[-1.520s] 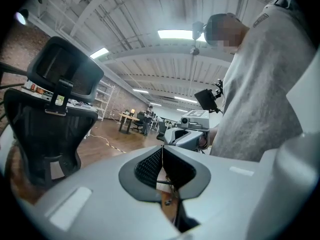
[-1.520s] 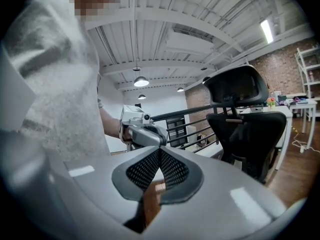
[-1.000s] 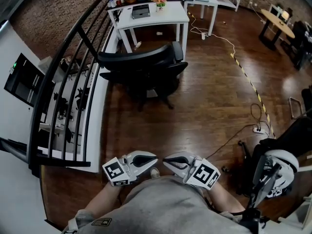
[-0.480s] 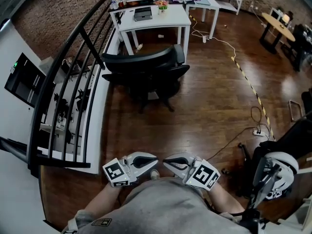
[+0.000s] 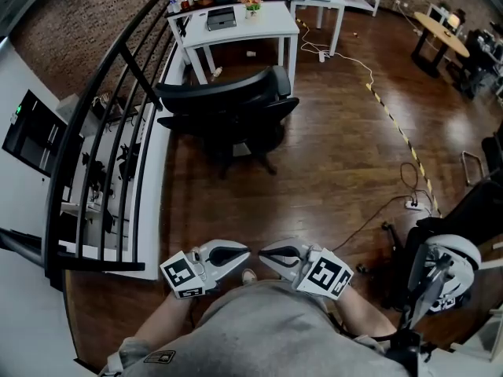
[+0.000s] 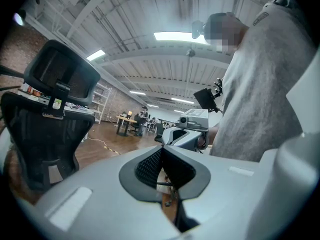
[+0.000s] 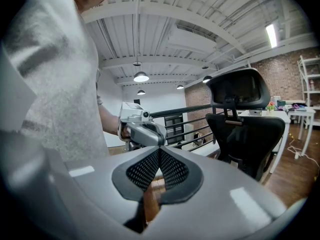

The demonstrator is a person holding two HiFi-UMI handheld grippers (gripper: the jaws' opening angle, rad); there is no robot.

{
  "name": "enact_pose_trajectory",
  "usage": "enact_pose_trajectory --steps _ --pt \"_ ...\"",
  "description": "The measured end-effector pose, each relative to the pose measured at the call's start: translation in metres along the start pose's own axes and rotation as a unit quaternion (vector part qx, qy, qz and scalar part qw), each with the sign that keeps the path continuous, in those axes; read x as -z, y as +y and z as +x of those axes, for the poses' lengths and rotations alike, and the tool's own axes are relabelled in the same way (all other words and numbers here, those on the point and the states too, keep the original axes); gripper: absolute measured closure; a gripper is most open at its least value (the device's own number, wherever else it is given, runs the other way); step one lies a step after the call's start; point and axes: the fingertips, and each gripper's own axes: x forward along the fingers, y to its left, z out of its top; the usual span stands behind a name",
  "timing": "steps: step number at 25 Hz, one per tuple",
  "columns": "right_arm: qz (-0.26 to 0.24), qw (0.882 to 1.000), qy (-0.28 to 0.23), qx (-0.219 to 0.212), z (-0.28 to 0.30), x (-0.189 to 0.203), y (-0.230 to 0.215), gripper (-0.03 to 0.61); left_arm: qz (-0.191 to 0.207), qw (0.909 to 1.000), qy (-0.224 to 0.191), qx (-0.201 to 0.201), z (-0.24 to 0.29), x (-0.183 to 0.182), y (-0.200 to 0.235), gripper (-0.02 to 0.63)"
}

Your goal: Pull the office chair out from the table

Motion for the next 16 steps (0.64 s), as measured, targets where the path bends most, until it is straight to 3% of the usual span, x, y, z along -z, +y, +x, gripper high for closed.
enact_pose_trajectory --steps 16 --pt "-0.003 1.000 0.000 -0.001 0.007 -0.004 0.006 0.573 0.000 0.9999 -0.011 -0.010 -0.012 -0.003 -0.002 0.614"
